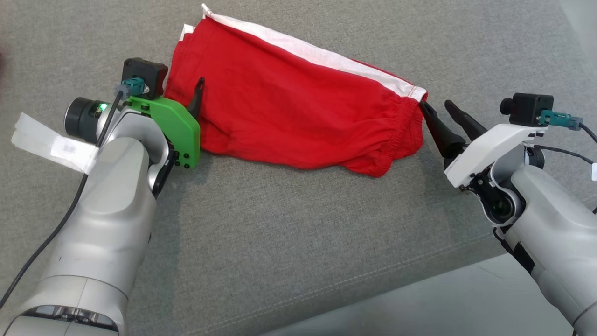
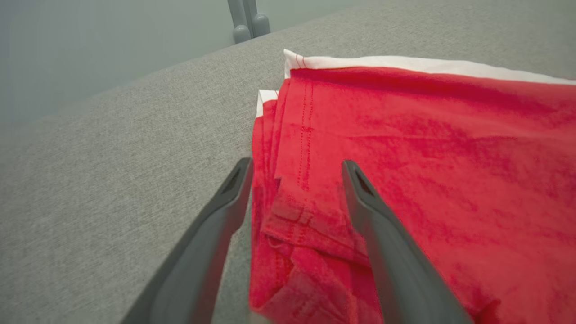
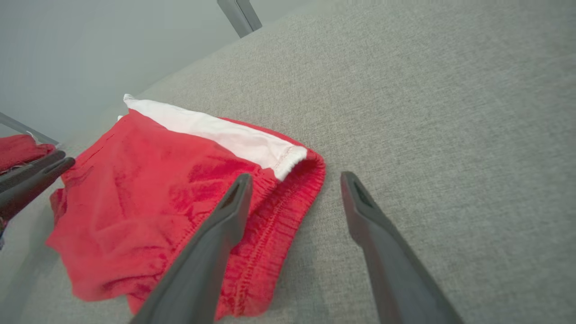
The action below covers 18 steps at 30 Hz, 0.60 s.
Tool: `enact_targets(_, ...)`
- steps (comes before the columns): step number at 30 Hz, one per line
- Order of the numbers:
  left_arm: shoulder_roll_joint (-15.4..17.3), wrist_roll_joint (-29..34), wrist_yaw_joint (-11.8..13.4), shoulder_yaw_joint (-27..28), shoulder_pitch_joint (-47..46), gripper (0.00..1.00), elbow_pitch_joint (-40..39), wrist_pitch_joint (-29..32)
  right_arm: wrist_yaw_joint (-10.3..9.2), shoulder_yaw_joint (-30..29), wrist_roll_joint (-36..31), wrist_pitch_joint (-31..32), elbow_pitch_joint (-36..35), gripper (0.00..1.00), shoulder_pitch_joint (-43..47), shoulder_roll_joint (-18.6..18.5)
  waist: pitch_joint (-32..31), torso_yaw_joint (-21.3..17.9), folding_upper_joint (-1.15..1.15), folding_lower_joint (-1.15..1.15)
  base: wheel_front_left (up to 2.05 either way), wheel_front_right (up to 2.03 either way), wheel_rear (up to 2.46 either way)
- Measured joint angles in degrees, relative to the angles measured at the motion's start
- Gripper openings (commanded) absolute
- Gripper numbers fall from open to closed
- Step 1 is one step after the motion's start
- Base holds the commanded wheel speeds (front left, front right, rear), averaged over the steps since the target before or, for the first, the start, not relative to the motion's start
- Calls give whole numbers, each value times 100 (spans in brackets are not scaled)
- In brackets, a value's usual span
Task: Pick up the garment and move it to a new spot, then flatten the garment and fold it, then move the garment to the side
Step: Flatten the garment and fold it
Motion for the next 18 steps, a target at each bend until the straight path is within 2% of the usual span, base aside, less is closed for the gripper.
enact_targets(11, -1, -103, -16, 74, 58, 100, 365, 196, 0, -26, 11, -296, -260, 100, 38, -64, -19, -237, 0, 0, 0, 0, 0)
enact_targets(13, -3, -103, -16, 70, 48, 74, 377, 221, 0, -54, 38, -331, -274, 100, 102, -101, -15, -256, 0, 0, 0, 0, 0)
enact_targets(14, -3, -103, -16, 69, 40, 42, 378, 221, 0, -62, 49, -352, -275, 100, 133, -121, -12, -259, 0, 0, 0, 0, 0)
enact_targets(15, -3, -103, -16, 68, 34, 31, 378, 220, 0, -71, 49, -369, -276, 100, 149, -133, -10, -260, 0, 0, 0, 0, 0)
enact_targets(17, -4, -103, -16, 56, 32, 16, 386, 220, 0, -103, 51, -377, -285, 100, 174, -152, -8, -254, 0, 0, 0, 0, 0)
enact_targets(18, -8, -103, -16, 51, 32, 4, 391, 214, 0, -122, 52, -400, -286, 100, 193, -168, -9, -244, 0, 0, 0, 0, 0)
